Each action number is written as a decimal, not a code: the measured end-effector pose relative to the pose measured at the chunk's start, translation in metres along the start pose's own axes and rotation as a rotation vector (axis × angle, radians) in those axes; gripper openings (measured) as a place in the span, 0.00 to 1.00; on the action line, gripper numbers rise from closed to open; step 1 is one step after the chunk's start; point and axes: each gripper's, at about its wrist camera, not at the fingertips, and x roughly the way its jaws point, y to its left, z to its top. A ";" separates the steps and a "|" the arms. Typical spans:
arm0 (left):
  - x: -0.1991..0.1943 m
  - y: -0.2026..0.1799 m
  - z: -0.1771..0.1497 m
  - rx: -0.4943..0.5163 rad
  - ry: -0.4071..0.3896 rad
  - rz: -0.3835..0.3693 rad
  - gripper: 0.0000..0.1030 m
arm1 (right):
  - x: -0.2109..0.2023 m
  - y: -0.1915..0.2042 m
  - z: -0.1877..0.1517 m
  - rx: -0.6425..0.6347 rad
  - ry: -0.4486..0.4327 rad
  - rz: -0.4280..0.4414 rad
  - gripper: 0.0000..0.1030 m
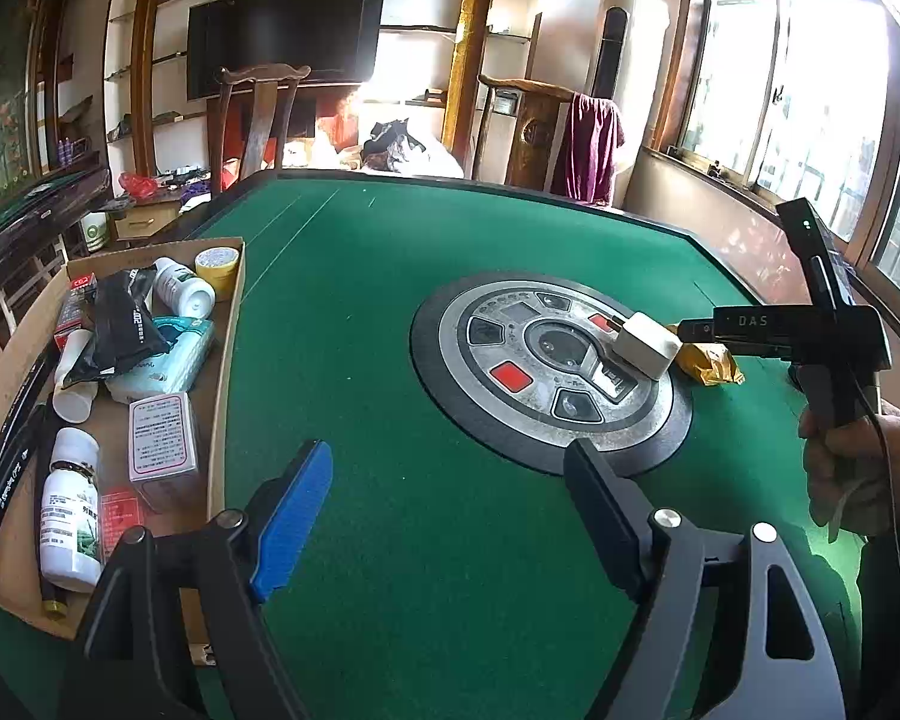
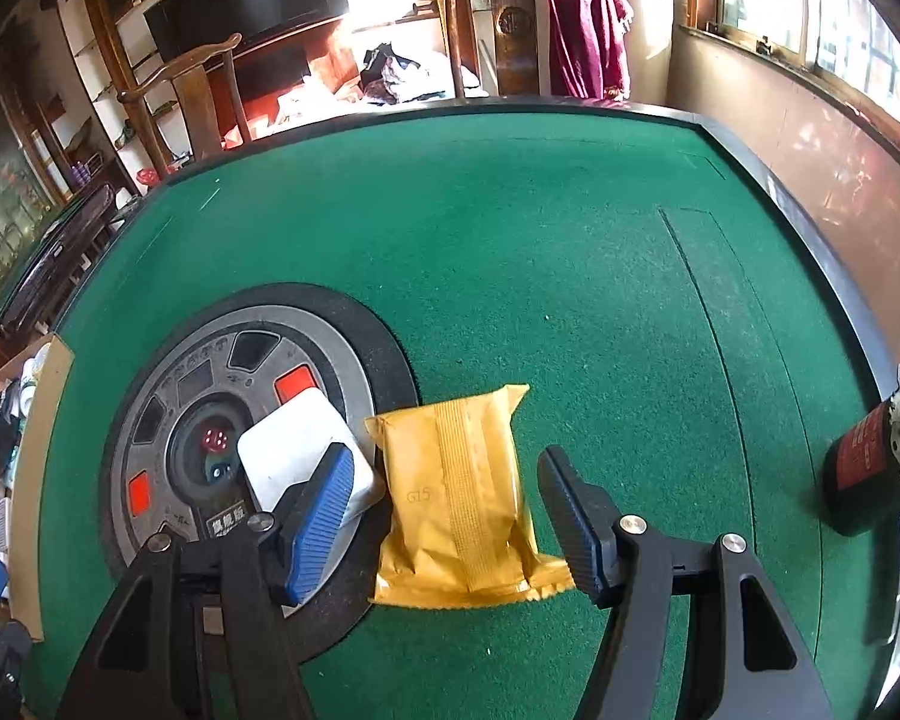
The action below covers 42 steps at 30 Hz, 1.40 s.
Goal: Organize objects
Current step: 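Grasp the yellow packet on the table with the right gripper, then grasp the white square box with the left gripper while the right holds the yellow packet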
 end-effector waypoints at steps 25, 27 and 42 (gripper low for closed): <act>0.012 -0.014 0.001 0.041 0.091 -0.127 0.76 | -0.034 -0.022 -0.051 0.124 -0.044 0.010 0.46; 0.016 -0.032 0.007 0.089 0.119 -0.158 0.76 | -0.052 -0.028 -0.057 0.137 -0.077 0.030 0.46; 0.154 -0.117 0.088 -0.261 0.495 -0.101 0.76 | -0.075 -0.071 -0.055 0.279 -0.146 0.131 0.46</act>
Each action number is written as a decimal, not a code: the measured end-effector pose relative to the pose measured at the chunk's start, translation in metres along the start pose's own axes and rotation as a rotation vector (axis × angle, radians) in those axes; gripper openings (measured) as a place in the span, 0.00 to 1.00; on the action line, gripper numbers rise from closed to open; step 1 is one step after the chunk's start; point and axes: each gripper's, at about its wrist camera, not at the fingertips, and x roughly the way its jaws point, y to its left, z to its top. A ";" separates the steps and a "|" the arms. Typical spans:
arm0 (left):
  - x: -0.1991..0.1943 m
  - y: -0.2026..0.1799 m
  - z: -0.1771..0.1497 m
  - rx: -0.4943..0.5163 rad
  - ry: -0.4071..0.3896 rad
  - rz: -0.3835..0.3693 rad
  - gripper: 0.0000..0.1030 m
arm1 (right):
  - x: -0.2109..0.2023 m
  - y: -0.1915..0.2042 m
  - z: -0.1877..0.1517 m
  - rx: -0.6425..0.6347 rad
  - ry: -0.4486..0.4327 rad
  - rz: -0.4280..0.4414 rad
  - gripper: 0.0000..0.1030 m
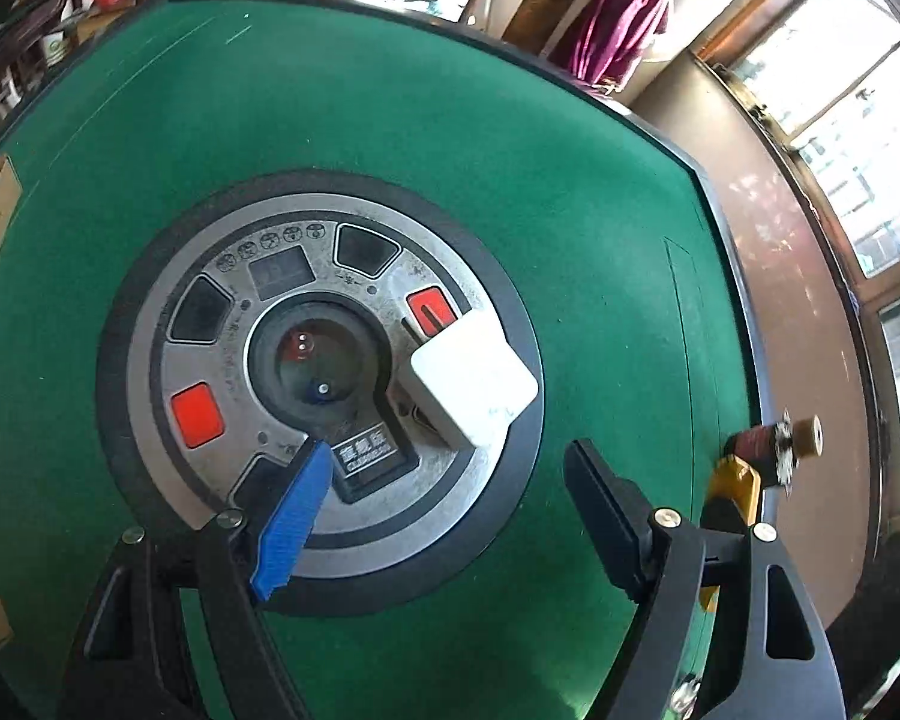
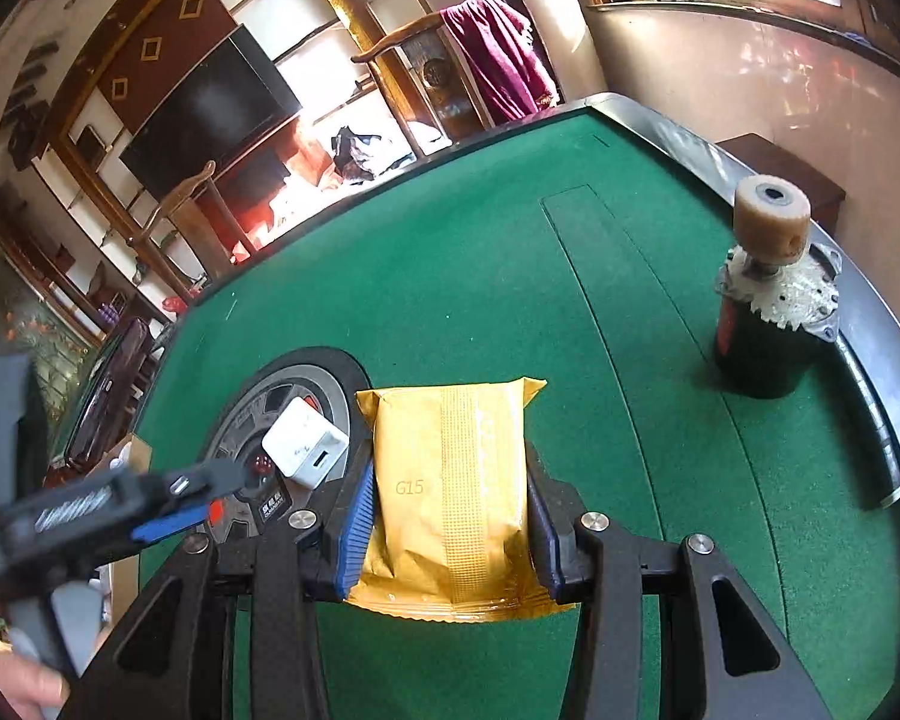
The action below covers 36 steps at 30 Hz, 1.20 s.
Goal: Organize objects
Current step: 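Grasp the white square box with the left gripper while the right holds the yellow packet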
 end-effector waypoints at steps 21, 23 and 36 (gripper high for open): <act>0.029 -0.015 0.006 0.049 -0.012 0.139 0.58 | -0.005 0.005 0.000 0.039 0.025 0.071 0.46; 0.023 -0.009 -0.001 0.082 -0.006 0.134 0.58 | -0.002 0.006 -0.001 0.033 0.035 0.074 0.46; -0.018 0.068 -0.041 0.124 0.055 0.052 0.58 | 0.011 0.023 -0.006 -0.029 0.076 0.080 0.46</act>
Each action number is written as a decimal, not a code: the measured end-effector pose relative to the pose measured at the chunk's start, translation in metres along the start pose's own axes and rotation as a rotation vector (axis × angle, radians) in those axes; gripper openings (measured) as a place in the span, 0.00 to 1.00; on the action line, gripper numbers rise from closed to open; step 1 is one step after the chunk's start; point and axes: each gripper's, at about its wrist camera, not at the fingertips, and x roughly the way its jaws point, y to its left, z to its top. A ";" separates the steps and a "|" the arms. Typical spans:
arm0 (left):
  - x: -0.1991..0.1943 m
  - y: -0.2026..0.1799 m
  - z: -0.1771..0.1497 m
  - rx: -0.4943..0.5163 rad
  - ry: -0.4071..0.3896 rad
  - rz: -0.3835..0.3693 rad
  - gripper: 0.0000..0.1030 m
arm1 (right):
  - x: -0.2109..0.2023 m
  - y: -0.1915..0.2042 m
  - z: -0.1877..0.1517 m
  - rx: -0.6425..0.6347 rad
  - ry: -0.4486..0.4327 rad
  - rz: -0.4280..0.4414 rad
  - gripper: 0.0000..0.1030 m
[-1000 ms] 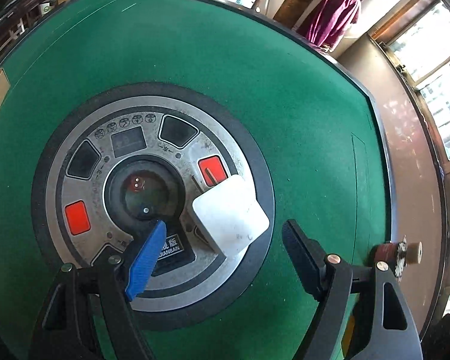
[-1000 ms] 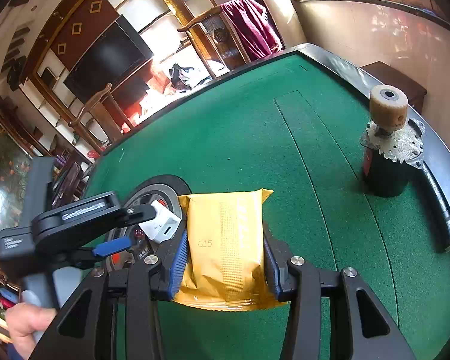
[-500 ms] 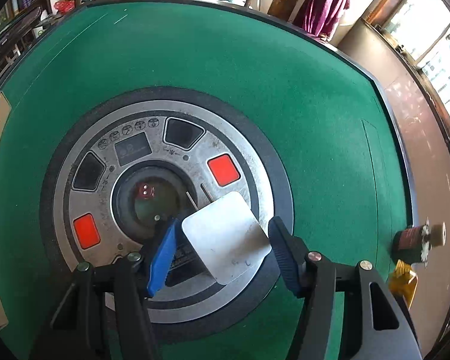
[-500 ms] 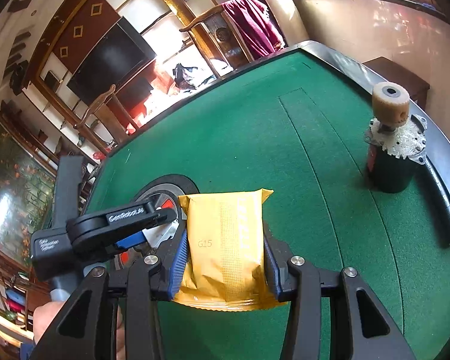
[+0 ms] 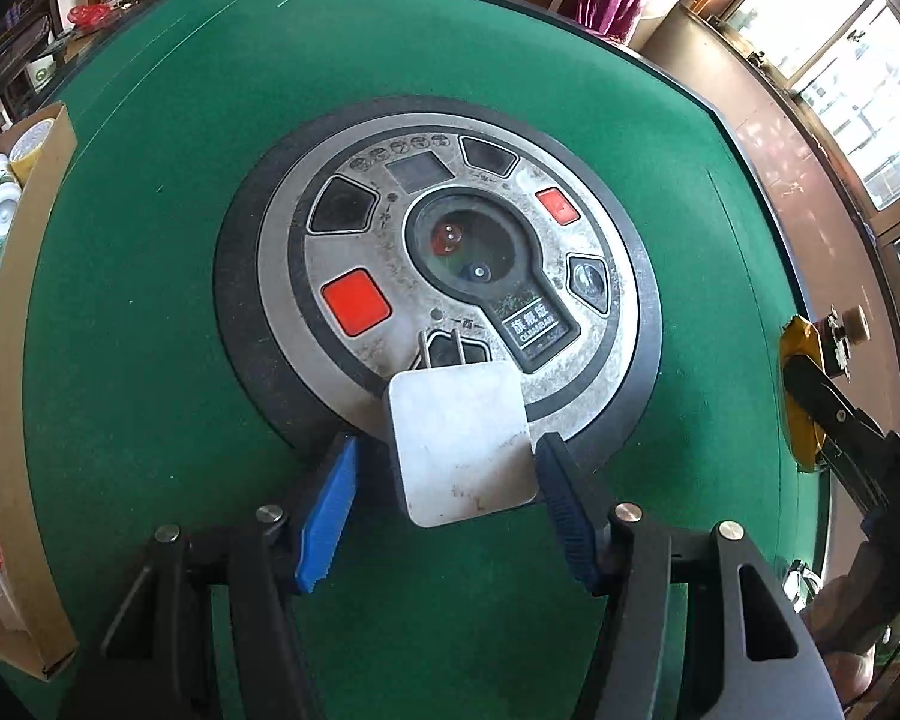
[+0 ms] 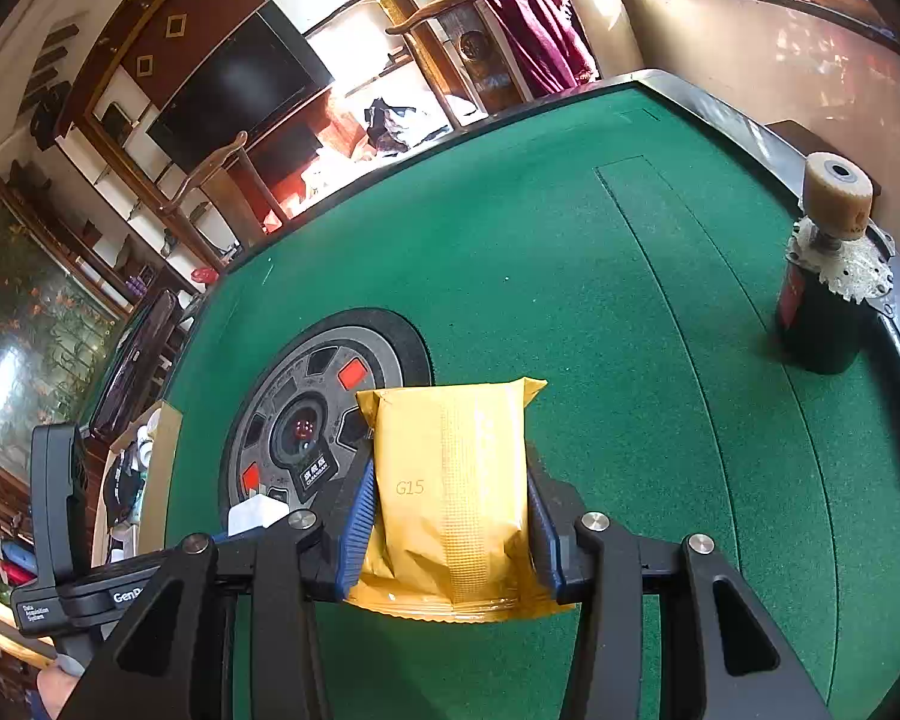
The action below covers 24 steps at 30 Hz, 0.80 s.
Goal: Organize objects
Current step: 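Grasp the white square box with the left gripper while the right holds the yellow packet, then carry the yellow packet and white box over the cardboard tray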
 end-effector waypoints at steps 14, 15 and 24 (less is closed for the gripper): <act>0.009 -0.027 -0.017 0.179 -0.140 0.184 0.43 | 0.014 0.015 -0.010 -0.076 0.032 -0.008 0.46; 0.009 -0.028 -0.020 0.189 -0.160 0.193 0.42 | 0.016 0.018 -0.012 -0.086 0.035 -0.011 0.46; 0.010 -0.031 -0.031 0.217 -0.284 0.200 0.42 | 0.030 0.045 -0.028 -0.195 0.065 -0.032 0.46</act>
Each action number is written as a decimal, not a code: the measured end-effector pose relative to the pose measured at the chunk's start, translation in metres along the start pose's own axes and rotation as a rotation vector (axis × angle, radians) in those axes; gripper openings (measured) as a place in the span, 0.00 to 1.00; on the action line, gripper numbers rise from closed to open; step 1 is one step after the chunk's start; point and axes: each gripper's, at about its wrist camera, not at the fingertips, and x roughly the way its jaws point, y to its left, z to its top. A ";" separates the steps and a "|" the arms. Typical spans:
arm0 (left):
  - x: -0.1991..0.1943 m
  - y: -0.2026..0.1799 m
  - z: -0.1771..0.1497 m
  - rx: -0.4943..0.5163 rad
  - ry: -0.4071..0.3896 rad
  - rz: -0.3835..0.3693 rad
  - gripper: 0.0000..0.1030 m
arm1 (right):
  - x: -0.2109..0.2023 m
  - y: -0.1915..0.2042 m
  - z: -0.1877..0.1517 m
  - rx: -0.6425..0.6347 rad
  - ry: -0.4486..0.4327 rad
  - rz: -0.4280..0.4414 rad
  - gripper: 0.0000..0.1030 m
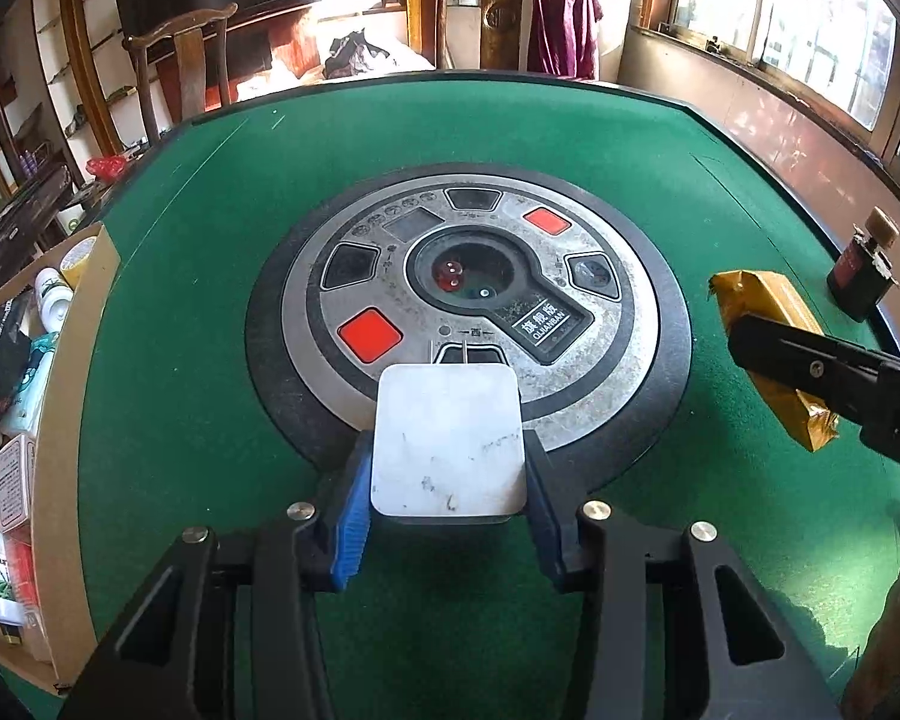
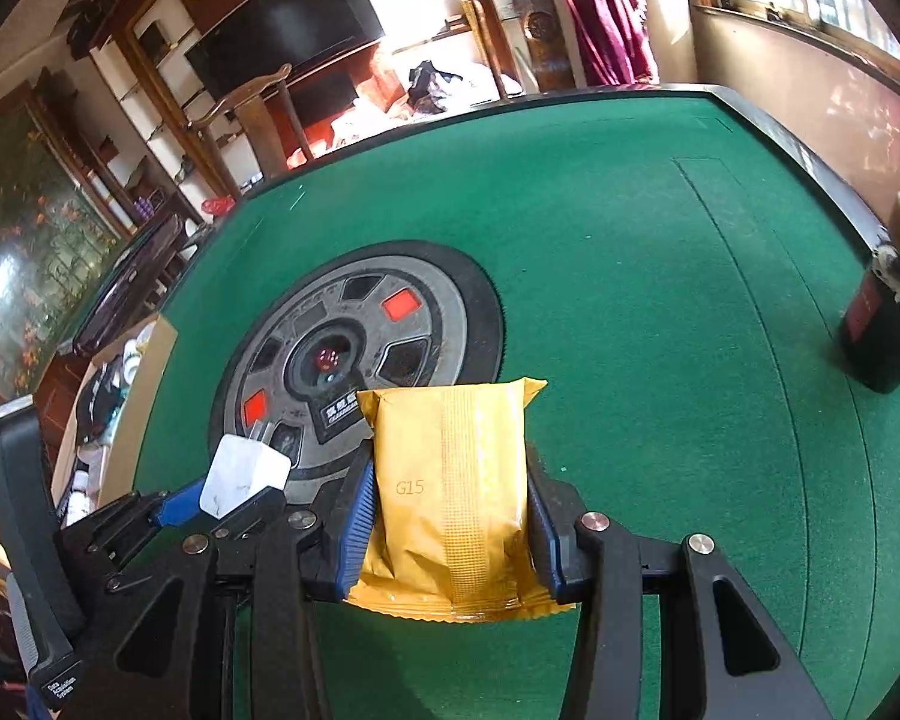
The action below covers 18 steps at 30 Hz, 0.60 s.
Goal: Organize objects
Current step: 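Carry the yellow packet and white box over the cardboard tray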
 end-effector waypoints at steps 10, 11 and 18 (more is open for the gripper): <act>-0.004 0.011 -0.005 -0.027 -0.015 -0.049 0.42 | 0.007 0.018 -0.007 -0.076 0.011 -0.035 0.46; -0.005 0.011 -0.006 -0.027 -0.015 -0.053 0.42 | 0.007 0.020 -0.008 -0.085 0.011 -0.037 0.46; -0.020 0.010 -0.004 -0.012 -0.066 -0.046 0.42 | 0.009 0.028 -0.012 -0.119 0.009 -0.056 0.46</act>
